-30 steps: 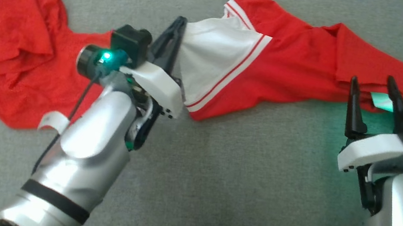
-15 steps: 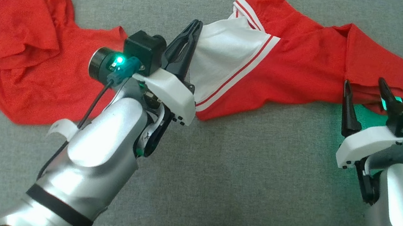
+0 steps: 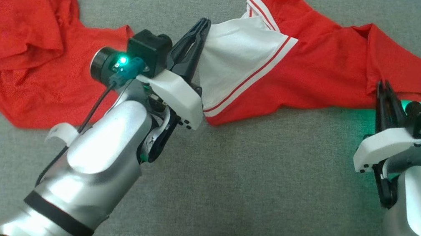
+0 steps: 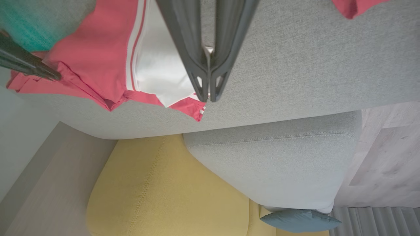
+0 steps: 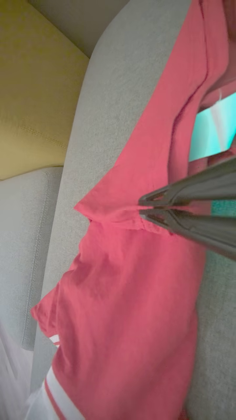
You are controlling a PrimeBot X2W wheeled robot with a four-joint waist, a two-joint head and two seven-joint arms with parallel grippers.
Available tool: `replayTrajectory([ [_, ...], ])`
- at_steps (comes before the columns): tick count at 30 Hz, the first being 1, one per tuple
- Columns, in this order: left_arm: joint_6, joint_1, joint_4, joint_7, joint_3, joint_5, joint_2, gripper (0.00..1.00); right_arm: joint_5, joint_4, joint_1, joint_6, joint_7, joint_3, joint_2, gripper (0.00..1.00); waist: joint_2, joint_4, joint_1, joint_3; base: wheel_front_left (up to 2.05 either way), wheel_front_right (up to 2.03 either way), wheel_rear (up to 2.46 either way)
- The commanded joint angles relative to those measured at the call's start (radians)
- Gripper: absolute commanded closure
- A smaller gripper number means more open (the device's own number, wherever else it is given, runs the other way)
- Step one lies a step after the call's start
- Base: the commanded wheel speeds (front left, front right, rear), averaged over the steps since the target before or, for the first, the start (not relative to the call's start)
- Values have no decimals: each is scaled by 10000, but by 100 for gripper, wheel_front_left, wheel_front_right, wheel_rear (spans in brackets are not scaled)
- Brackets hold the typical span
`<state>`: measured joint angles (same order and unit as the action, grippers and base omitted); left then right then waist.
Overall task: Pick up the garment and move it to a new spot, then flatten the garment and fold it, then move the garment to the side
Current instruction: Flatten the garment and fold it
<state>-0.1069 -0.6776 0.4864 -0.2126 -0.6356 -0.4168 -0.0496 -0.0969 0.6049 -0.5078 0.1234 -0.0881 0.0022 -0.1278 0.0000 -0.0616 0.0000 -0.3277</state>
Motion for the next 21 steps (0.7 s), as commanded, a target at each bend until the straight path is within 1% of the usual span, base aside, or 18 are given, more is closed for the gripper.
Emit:
replayTrajectory([
  [1,-70,-141,-336,9,251,-121,-230,100,56,-176,-197,73,-147,138,-72,100,0,-8,0,71,0,0,0],
  [5,-149,-85,-354,-78,351,-170,-314,100,119,-178,-197,73,-334,21,-165,100,0,-52,0,318,0,0,0],
  [8,-216,-113,-452,-167,496,-173,-473,100,154,-475,-327,73,-452,-85,-375,100,0,-148,0,588,0,0,0],
  [11,-249,-277,-594,-237,659,-110,-749,100,151,-943,-609,73,-426,-16,-822,100,0,-280,0,934,0,0,0],
  [17,-311,-1005,-1133,-361,1140,65,-1329,100,145,-1945,-1534,73,-149,-83,-1979,100,0,-551,0,1750,0,0,0],
  [19,-334,-1334,-1438,-397,1347,125,-1503,100,130,-2264,-1823,73,-119,-87,-2241,100,0,-645,0,1991,0,0,0],
  [21,-359,-1495,-1619,-412,1465,154,-1588,100,132,-2422,-1961,73,-136,-86,-2337,100,0,-697,0,2109,0,0,0],
])
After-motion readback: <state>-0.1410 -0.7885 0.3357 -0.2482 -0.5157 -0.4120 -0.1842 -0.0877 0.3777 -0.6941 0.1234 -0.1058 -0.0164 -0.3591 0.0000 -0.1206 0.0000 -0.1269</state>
